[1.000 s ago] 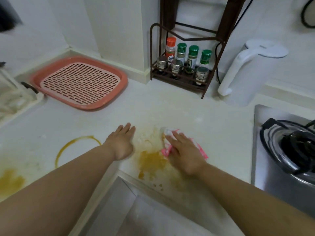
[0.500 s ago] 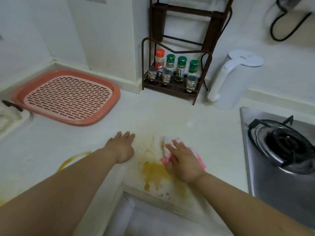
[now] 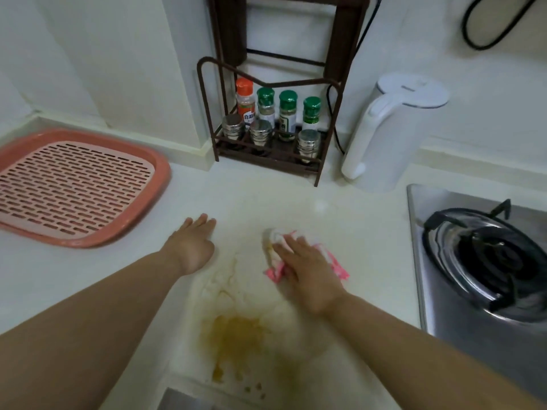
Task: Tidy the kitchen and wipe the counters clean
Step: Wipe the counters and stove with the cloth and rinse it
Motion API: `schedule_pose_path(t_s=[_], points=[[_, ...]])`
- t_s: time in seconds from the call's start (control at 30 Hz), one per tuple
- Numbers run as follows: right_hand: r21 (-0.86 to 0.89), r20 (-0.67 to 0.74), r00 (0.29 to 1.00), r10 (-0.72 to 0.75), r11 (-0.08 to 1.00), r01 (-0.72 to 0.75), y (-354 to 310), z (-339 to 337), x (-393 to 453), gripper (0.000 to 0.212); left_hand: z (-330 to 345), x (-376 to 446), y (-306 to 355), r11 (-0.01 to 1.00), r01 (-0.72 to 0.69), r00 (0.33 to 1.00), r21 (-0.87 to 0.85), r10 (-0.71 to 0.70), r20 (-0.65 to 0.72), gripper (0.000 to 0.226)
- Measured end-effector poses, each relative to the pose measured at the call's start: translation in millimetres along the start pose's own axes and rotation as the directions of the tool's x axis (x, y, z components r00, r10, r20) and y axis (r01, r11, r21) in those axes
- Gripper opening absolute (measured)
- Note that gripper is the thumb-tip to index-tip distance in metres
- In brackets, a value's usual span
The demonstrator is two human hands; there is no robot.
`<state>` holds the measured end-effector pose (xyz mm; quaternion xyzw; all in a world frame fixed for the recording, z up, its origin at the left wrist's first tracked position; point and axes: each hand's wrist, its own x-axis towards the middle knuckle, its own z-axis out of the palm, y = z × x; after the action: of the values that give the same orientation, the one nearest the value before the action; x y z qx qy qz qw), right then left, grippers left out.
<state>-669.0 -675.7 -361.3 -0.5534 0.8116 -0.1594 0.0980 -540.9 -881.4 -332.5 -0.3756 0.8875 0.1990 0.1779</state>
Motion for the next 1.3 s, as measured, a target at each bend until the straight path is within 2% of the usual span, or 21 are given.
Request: schedule_pose_path(t_s=[0.03,0.07,0.1,0.17,0.23,0.3,0.37,0.43,0.5,0.57,0.63,0.7,0.77,0.83,0.9,1.0,1.07,1.1,1.17,1.23,1.3], points=[[0.009,-0.043,0.999,0.028,1.000,-0.028,17.4,-3.3,-8.0,0.064,-0.6,-0.6,2.3,1.000,0.000,1.000,-0.004,0.000,0.012,0.060],[-0.012,-0.085,0.987,0.137,0.990,-0.139,40.6,-8.0,-10.8,0.058,-1.5,-1.8,4.1,1.000,0.001,1.000,-0.006,-0.001,0.021,0.061],[-0.035,-0.105,0.953,0.284,0.957,-0.289,64.5,-15.5,-8.7,0.056,-3.4,-2.2,4.8,1.000,0.002,1.000,-0.013,-0.002,0.026,0.061],[-0.052,-0.106,0.829,0.549,0.829,-0.556,101.3,-32.5,7.2,0.062,-6.0,-3.0,5.1,1.000,-0.011,0.999,-0.020,0.012,0.039,0.061],[-0.071,-0.086,0.770,0.632,0.767,-0.638,103.2,-39.1,42.6,0.063,-6.5,-2.3,2.3,0.999,-0.025,0.999,-0.026,0.026,0.047,0.061],[-0.101,-0.041,0.845,0.534,0.839,-0.535,75.7,-26.0,85.3,0.056,-3.6,2.0,-1.3,0.999,-0.025,0.999,-0.022,0.026,0.033,0.063],[-0.131,0.049,0.943,0.330,0.938,-0.322,25.7,-4.0,105.7,0.055,-1.3,5.4,-3.8,1.000,-0.025,0.999,-0.007,0.025,0.022,0.064],[-0.132,0.167,0.977,0.130,0.985,-0.108,-18.0,9.5,90.2,0.060,0.2,4.0,-4.0,1.000,-0.028,0.999,-0.007,0.029,0.015,0.065],[0.009,0.192,0.981,0.011,1.000,-0.013,-23.2,6.0,63.6,0.059,-1.2,0.3,-4.5,0.999,-0.044,0.999,-0.020,0.044,-0.001,0.065],[0.113,0.088,0.995,0.044,0.992,-0.054,-2.1,-11.2,45.7,0.053,-1.4,-7.9,-7.7,0.998,-0.048,0.999,-0.051,0.048,-0.010,0.064],[0.025,-0.016,0.974,0.225,0.974,-0.224,31.8,-24.5,55.7,0.049,0.7,-18.4,-17.0,0.999,-0.027,1.000,-0.043,0.026,-0.012,0.065],[-0.039,-0.008,0.929,0.369,0.929,-0.369,47.4,-23.7,89.8,0.048,2.8,-25.4,-27.2,1.000,-0.003,1.000,-0.027,0.003,-0.001,0.067],[-0.084,-0.002,0.952,0.307,0.948,-0.307,36.3,-7.3,127.4,0.047,3.3,-28.9,-31.8,0.999,0.009,1.000,-0.043,-0.009,0.006,0.068],[-0.054,0.071,0.983,0.169,0.985,-0.165,10.7,10.7,150.0,0.051,3.7,-29.9,-33.1,0.998,0.012,1.000,-0.054,-0.012,-0.007,0.069],[0.007,0.150,0.988,0.047,0.999,-0.048,-19.2,23.7,133.6,0.055,7.5,-33.6,-32.4,0.999,0.015,1.000,-0.039,-0.016,-0.005,0.069],[0.190,0.211,0.975,-0.066,0.981,0.025,-34.8,12.6,74.1,0.047,11.7,-39.1,-29.7,1.000,0.011,1.000,-0.002,-0.011,-0.003,0.069],[0.490,0.319,0.945,-0.079,0.867,-0.093,-32.0,-7.0,40.2,0.041,10.7,-46.0,-26.8,1.000,0.001,1.000,0.005,-0.001,0.029,0.068],[0.637,0.315,0.949,-0.030,0.748,-0.187,-30.2,-20.1,30.0,0.034,11.0,-50.5,-25.4,1.000,-0.010,0.999,0.011,0.010,0.049,0.067],[0.706,0.237,0.953,0.190,0.640,-0.303,-16.8,-28.5,30.4,0.026,11.6,-62.2,-25.8,0.999,-0.038,0.998,0.027,0.037,0.058,0.065],[0.566,0.175,0.914,0.366,0.722,-0.397,-3.9,-26.7,50.3,0.032,16.9,-74.3,-31.9,0.994,-0.057,0.998,0.095,0.053,0.043,0.065],[0.158,0.130,0.920,0.369,0.909,-0.386,-16.8,-4.3,75.2,0.048,25.3,-83.8,-39.3,0.987,-0.045,0.999,0.157,0.041,0.031,0.067]])
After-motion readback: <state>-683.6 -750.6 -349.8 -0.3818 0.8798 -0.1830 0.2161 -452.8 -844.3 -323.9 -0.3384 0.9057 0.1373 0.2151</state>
